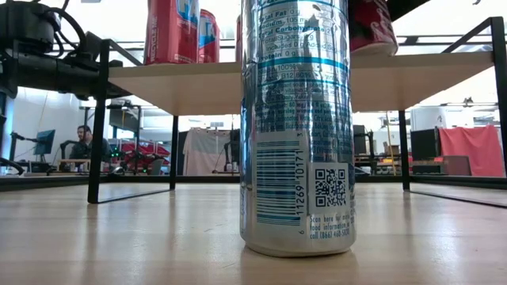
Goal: Place canned beverage on shelf
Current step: Put the red soda can on the shelf
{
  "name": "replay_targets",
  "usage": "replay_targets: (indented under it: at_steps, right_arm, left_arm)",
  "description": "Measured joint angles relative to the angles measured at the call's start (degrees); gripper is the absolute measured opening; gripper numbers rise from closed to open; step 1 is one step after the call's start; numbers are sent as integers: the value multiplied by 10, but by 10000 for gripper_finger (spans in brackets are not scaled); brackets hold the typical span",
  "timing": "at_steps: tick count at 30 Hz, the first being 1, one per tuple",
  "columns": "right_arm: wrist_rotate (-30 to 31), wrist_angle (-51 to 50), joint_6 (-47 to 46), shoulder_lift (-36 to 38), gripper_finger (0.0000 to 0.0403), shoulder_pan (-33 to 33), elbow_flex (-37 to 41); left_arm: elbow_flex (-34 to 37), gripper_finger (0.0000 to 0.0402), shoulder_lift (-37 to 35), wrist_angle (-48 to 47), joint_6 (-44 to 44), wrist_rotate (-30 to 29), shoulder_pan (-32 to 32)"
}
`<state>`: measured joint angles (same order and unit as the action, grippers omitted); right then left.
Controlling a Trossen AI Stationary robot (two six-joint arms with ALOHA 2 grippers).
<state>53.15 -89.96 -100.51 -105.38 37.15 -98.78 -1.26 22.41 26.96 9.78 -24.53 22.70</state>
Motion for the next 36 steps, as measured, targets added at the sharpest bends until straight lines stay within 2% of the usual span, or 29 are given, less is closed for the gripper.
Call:
replay_targets:
  at_steps: [12, 20, 36]
  right_arm:
    - [11, -3, -82, 14, 299, 17, 67]
    - [-15, -1, -75, 33, 299, 39, 68]
    - [-28, 0, -29, 41, 299, 39, 69]
  left_arm:
    - [0, 195, 0, 0, 0, 0, 0]
    - [0, 195, 0, 0, 0, 0, 0]
    - [0, 195, 0, 0, 0, 0, 0]
